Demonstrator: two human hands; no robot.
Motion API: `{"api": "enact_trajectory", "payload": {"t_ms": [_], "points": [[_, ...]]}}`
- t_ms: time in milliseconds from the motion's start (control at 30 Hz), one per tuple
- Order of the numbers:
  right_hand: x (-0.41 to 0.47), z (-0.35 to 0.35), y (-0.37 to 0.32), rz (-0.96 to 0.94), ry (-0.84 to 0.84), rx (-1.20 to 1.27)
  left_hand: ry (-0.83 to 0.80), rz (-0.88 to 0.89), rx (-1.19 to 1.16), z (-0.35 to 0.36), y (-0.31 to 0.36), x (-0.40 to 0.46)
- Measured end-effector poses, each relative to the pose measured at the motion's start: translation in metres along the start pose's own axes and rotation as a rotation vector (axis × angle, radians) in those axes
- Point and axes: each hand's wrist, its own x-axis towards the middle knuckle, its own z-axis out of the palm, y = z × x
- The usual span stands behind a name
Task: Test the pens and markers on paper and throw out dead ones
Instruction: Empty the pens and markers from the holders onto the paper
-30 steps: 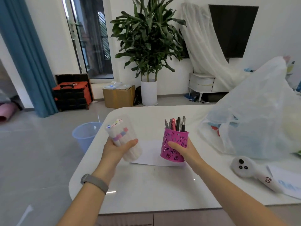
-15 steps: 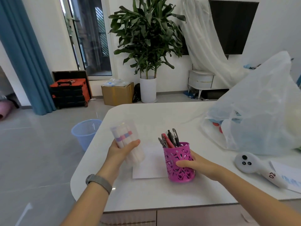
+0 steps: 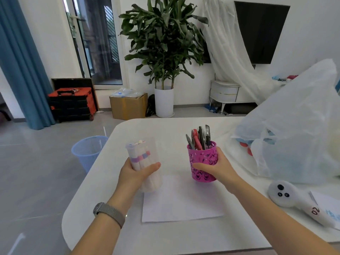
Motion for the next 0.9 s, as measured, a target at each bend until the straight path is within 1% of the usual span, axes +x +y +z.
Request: {"api": "enact_trajectory", "payload": {"t_ms": [67,133,233,433,500,667,733,833,900], "points": [[0.013,0.006,0.005,-0.047,0.076,-0.075,0.041,0.001,0.048,-0.002,-0.005,0.007],[0.023,0.01,0.006,-0.108,0.11,-0.184,0.073,0.007,0.118,-0.005,-0.011,0.015],[0.035,0.01,0.01,-0.19,0.109,-0.351,0.098,0.006,0.216,-0.006,-0.017,0.023],[0.042,0.0,0.019,-0.392,0.144,-0.816,0.12,0.014,0.307,-0.004,-0.016,0.028],[0.04,-0.001,0.021,-0.474,0.152,-0.915,0.126,0.023,0.32,-0.004,-0.015,0.029],[0.04,0.006,0.027,-0.664,0.092,-1.052,0.132,0.031,0.324,-0.007,-0.011,0.028],[0.04,0.007,0.029,-0.685,0.1,-1.075,0.137,0.023,0.319,-0.01,-0.009,0.029],[0.038,0.006,0.03,-0.662,0.117,-1.069,0.146,0.018,0.314,-0.014,-0.007,0.029],[0.035,0.005,0.028,-0.674,0.099,-1.068,0.155,0.011,0.318,-0.014,-0.005,0.028]]}}
